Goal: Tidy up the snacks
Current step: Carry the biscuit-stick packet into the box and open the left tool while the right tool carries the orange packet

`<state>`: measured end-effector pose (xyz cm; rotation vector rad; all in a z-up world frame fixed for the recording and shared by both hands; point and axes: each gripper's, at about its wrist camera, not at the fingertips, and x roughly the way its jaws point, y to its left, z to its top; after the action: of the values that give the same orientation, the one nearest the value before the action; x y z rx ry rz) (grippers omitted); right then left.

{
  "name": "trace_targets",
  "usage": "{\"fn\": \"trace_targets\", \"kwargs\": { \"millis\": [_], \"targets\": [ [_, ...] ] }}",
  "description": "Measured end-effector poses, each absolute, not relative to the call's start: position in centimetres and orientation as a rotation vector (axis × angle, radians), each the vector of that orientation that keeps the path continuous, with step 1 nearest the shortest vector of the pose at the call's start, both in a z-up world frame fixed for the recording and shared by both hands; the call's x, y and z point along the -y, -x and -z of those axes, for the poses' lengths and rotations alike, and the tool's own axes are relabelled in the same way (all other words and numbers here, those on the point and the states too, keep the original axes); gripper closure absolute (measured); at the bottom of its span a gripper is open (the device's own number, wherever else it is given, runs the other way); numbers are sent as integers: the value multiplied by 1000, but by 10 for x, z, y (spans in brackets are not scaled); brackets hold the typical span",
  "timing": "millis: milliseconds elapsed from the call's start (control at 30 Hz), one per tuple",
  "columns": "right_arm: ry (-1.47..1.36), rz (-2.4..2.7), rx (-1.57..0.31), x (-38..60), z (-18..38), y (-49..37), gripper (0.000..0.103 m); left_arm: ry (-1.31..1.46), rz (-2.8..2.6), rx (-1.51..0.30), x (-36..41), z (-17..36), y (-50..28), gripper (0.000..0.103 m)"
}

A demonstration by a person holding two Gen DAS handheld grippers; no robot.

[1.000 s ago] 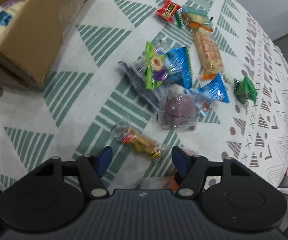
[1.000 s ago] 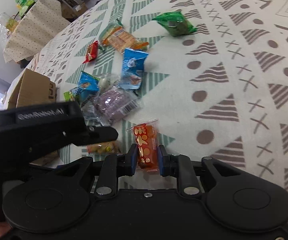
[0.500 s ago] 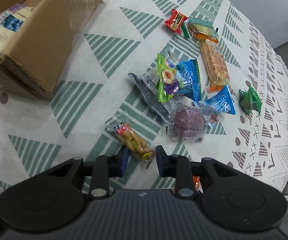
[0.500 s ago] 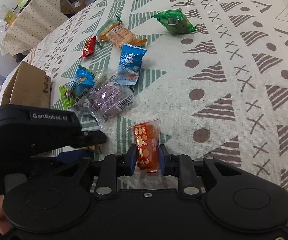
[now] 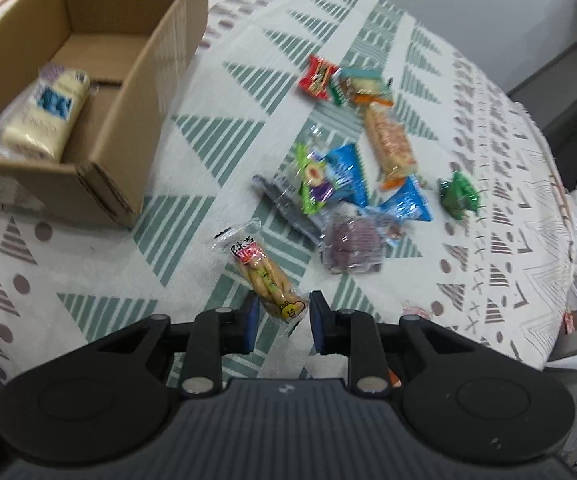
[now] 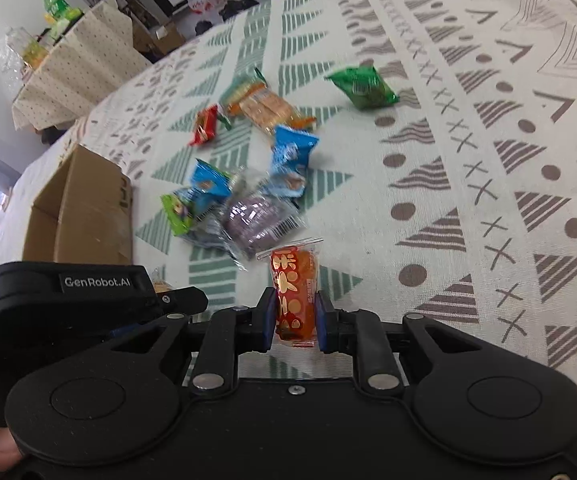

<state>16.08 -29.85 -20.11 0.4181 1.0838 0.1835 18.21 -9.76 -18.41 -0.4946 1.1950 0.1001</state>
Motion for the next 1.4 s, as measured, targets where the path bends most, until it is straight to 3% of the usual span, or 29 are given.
{"fn": "trace_targets", "kwargs": {
  "millis": [900,1400],
  "targets": [
    [-433,-302,-904,232,122,-158,83,440,-15,-918,30,85,-153,79],
    [-401,-352,-883,173,105,-175,84,508,-86,-935,-42,79,-161,79]
  ]
}}
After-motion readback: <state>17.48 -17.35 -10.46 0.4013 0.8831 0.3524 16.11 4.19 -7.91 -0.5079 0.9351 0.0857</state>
